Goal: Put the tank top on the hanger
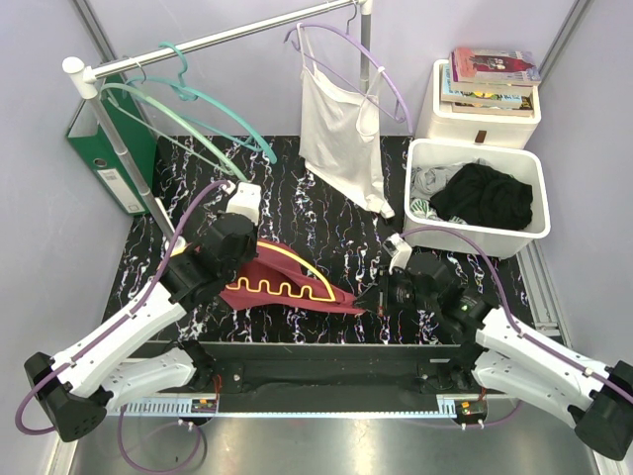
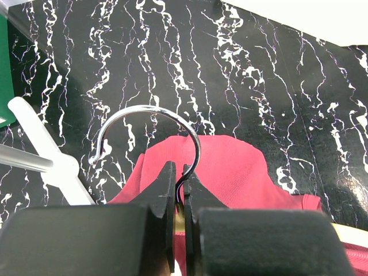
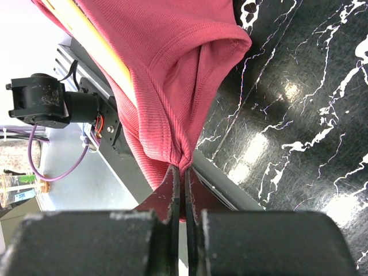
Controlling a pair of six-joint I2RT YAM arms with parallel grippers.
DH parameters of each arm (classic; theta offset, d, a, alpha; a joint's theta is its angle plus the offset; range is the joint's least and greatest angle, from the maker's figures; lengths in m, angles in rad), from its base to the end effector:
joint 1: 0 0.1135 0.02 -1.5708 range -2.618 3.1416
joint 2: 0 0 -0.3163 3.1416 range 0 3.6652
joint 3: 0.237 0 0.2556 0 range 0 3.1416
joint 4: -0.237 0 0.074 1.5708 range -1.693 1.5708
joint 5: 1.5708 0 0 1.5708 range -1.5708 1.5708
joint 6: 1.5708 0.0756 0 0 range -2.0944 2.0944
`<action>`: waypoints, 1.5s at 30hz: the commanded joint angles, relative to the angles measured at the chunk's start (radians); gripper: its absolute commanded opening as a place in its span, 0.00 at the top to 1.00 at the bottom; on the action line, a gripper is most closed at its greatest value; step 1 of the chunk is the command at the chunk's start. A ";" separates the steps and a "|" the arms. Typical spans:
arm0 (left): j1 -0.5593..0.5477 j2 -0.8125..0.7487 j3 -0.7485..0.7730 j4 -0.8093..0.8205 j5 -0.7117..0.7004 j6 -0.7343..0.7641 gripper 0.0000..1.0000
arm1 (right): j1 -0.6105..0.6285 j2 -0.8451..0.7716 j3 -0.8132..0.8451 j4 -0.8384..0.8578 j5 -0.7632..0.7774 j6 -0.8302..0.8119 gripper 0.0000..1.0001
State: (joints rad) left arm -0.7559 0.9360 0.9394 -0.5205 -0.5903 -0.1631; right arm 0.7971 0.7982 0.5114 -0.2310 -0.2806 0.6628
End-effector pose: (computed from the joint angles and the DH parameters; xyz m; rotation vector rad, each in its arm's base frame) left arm 0.1741 -0.1063 0.3614 0.2414 1.9795 0.0285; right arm 0.1122 0.1448 0.2547 -0.3402 2.2659 1.1254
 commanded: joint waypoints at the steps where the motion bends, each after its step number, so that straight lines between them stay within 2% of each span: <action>1: 0.000 -0.014 0.001 0.068 -0.049 0.010 1.00 | 0.010 0.007 0.041 -0.013 -0.019 0.009 1.00; 15: 0.000 -0.012 -0.001 0.076 -0.014 0.008 1.00 | 0.040 0.145 0.187 0.133 -0.012 -0.012 1.00; 27: -0.002 -0.026 -0.004 0.082 0.023 0.007 1.00 | 0.096 0.355 0.326 0.269 -0.038 -0.029 1.00; 38: 0.000 -0.051 -0.008 0.088 0.017 0.013 1.00 | 0.192 0.493 0.414 0.328 -0.011 -0.028 1.00; 45: 0.000 -0.054 -0.010 0.091 0.046 0.019 1.00 | 0.202 0.544 0.479 0.300 0.012 -0.060 1.00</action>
State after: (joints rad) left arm -0.7555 0.9039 0.9226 -0.5205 -0.5678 -0.1581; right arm 0.9882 1.3342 0.9089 0.0360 -0.2916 0.6437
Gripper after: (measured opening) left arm 0.033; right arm 0.016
